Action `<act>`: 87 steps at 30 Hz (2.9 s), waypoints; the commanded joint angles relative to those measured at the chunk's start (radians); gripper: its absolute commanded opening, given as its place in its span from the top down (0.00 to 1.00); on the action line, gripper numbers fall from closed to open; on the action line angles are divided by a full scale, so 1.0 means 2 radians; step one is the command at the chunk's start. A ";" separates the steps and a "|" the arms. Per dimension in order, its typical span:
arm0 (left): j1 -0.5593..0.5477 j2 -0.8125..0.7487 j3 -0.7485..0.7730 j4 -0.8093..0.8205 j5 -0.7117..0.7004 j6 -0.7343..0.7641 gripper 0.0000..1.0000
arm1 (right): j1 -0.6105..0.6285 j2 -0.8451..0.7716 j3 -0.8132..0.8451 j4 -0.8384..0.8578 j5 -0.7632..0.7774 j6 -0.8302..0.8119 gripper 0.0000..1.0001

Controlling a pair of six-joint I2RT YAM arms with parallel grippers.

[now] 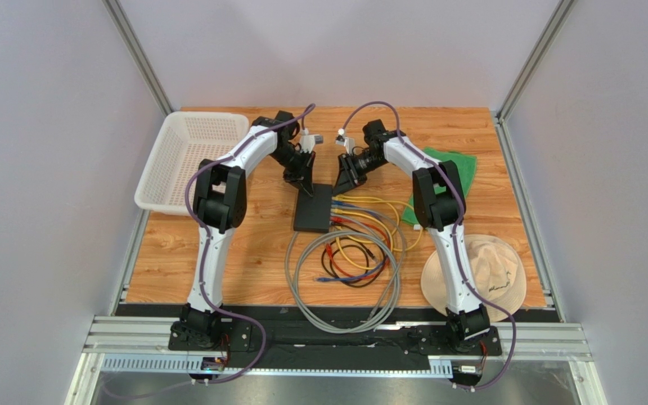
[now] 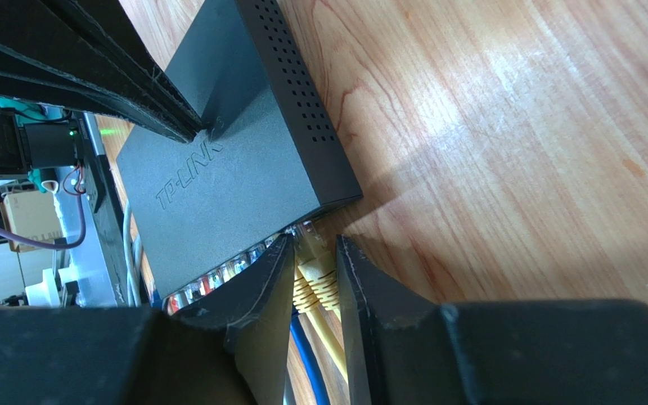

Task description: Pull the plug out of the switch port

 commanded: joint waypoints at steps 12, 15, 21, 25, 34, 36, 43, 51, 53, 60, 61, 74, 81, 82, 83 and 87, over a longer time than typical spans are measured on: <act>0.002 0.019 0.004 0.003 -0.039 0.012 1.00 | 0.020 0.007 -0.023 -0.005 0.122 -0.002 1.00; 0.002 0.021 0.006 0.003 -0.039 0.012 1.00 | 0.020 0.004 -0.029 -0.005 0.129 -0.004 1.00; 0.002 0.021 0.007 0.002 -0.039 0.015 1.00 | 0.016 -0.006 -0.035 -0.007 0.112 -0.011 1.00; 0.005 0.017 0.014 -0.003 -0.032 0.019 1.00 | 0.008 -0.003 -0.025 -0.008 0.077 -0.011 0.72; 0.029 -0.051 0.066 -0.030 -0.015 0.021 0.34 | 0.004 0.020 -0.005 -0.022 0.008 -0.014 0.50; 0.030 -0.038 0.094 -0.078 -0.017 0.032 0.34 | 0.003 0.029 0.004 -0.023 0.007 -0.007 0.51; 0.031 -0.002 0.047 -0.094 0.016 0.028 0.54 | 0.003 0.044 0.012 -0.007 -0.006 0.024 0.57; 0.028 0.029 0.057 -0.096 0.005 0.031 0.57 | -0.002 0.052 0.014 0.007 -0.005 0.050 0.62; 0.027 0.032 0.053 -0.097 -0.002 0.031 0.57 | -0.001 0.052 0.013 0.009 -0.001 0.053 0.62; 0.021 0.048 0.066 -0.093 -0.018 0.029 0.56 | 0.003 0.053 0.013 0.009 0.023 0.057 0.59; 0.019 0.047 0.067 -0.093 -0.017 0.031 0.56 | 0.004 0.055 0.014 0.007 0.023 0.057 0.59; 0.015 0.051 0.062 -0.092 -0.024 0.029 0.57 | 0.031 0.083 0.060 -0.092 0.029 -0.008 0.69; 0.014 0.052 0.061 -0.090 -0.022 0.030 0.56 | 0.034 0.087 0.073 -0.109 0.039 -0.019 0.83; 0.014 0.051 0.062 -0.089 -0.023 0.029 0.56 | 0.035 0.086 0.070 -0.107 0.040 -0.019 0.87; 0.014 0.051 0.062 -0.089 -0.024 0.029 0.56 | 0.035 0.085 0.068 -0.107 0.043 -0.020 0.89; 0.013 0.051 0.062 -0.089 -0.023 0.031 0.56 | 0.038 0.074 0.062 -0.106 0.063 -0.025 0.96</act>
